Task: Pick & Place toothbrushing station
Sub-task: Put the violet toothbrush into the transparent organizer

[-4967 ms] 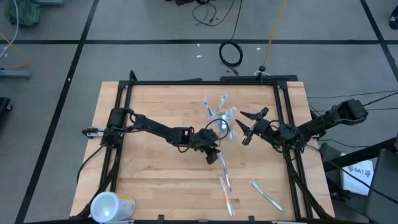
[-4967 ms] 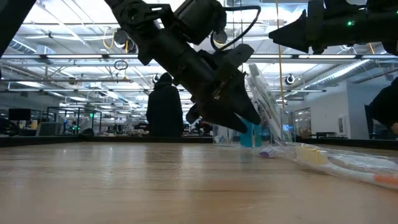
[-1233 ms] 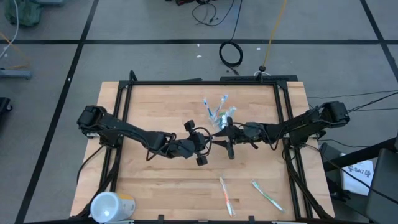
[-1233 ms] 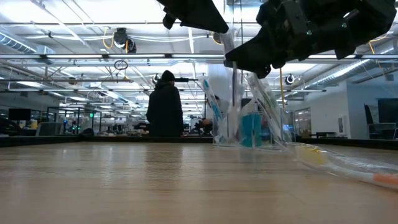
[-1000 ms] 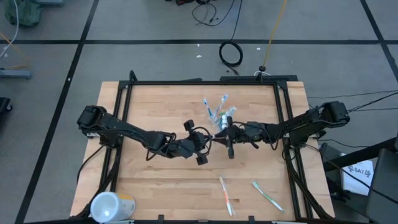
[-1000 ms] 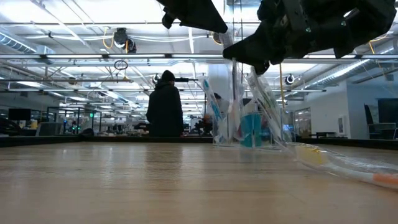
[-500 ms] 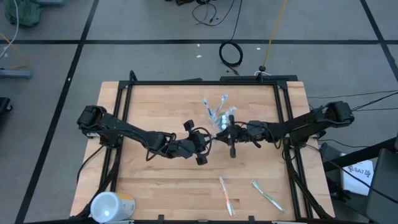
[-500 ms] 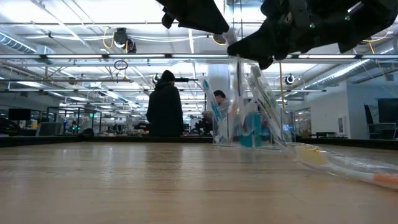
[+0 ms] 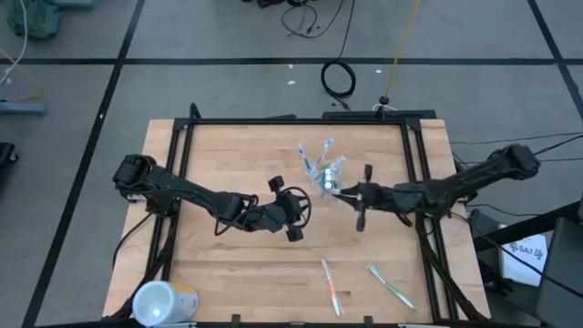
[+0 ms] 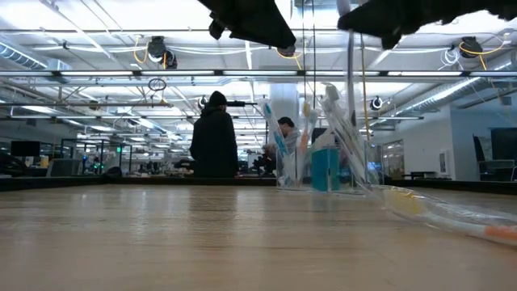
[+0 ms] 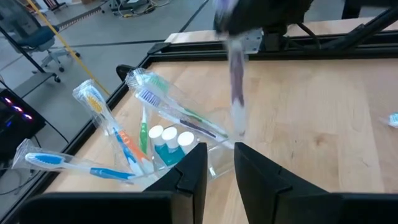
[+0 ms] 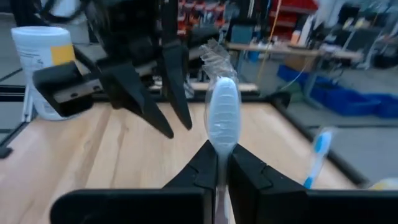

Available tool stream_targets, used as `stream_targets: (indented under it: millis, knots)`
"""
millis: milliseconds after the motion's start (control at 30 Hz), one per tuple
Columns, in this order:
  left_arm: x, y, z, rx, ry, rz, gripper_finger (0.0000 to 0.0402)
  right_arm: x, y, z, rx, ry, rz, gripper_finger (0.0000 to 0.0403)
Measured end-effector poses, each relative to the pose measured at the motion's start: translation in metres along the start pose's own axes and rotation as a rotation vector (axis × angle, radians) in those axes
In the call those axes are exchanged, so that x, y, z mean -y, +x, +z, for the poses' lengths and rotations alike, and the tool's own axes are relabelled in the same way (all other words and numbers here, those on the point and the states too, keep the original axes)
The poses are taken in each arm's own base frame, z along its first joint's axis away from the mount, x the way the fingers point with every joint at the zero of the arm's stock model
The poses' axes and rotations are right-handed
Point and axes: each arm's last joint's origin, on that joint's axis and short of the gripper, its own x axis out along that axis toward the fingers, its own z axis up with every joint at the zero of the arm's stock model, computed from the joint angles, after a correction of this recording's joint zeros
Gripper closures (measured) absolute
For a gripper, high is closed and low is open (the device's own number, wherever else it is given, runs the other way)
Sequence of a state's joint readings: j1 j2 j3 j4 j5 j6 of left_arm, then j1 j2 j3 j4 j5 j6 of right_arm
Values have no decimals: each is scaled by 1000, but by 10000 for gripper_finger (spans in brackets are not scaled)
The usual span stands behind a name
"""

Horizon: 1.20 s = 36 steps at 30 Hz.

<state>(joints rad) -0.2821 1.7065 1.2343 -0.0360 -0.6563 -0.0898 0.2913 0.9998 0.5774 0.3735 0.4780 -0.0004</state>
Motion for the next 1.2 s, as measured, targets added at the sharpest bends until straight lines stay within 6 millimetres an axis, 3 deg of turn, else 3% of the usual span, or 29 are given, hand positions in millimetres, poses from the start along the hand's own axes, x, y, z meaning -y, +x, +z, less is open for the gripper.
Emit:
stream_targets:
  millis: [300, 500, 833, 1200]
  knots:
    - [0, 0, -2, -19, -40, 1, 314, -12, -21, 5, 9, -168, -256, 392]
    - [0, 0, -2, -17, -68, 0, 314, -7, -8, -3, -31, -145, -317, 380]
    - [0, 0, -2, -18, -71, -1, 314, 12, 20, -21, -95, 60, -296, 388]
    - [0, 0, -4, -32, -60, 0, 314, 30, 24, -41, -234, 165, -405, 389]
